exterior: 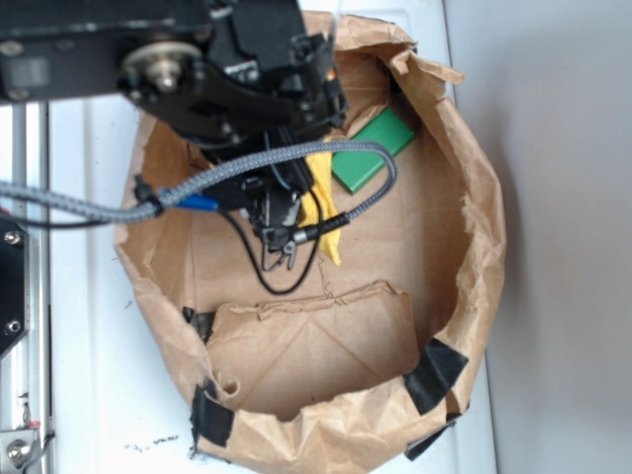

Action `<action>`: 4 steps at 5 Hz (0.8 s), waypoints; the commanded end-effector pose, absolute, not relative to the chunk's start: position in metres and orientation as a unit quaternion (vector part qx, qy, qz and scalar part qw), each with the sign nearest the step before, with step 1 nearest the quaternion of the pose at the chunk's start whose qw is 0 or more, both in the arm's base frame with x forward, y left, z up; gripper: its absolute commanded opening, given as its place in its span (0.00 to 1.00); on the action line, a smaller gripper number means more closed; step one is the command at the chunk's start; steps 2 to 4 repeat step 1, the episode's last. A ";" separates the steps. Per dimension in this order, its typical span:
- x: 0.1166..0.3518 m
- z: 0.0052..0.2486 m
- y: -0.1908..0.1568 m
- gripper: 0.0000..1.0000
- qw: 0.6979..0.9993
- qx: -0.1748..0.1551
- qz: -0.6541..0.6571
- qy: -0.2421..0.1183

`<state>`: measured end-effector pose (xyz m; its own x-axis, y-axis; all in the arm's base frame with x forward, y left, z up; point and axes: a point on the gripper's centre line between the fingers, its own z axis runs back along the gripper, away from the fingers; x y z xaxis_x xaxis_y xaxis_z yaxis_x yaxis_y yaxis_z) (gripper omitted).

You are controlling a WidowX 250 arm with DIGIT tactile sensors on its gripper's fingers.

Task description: Grab the yellow cloth.

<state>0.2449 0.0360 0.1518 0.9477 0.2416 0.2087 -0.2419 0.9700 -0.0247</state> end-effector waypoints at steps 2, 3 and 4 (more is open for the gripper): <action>0.247 0.173 0.020 0.00 0.984 0.009 0.100 -0.145; 0.247 0.173 0.020 0.00 0.984 0.009 0.100 -0.145; 0.247 0.173 0.020 0.00 0.984 0.009 0.100 -0.145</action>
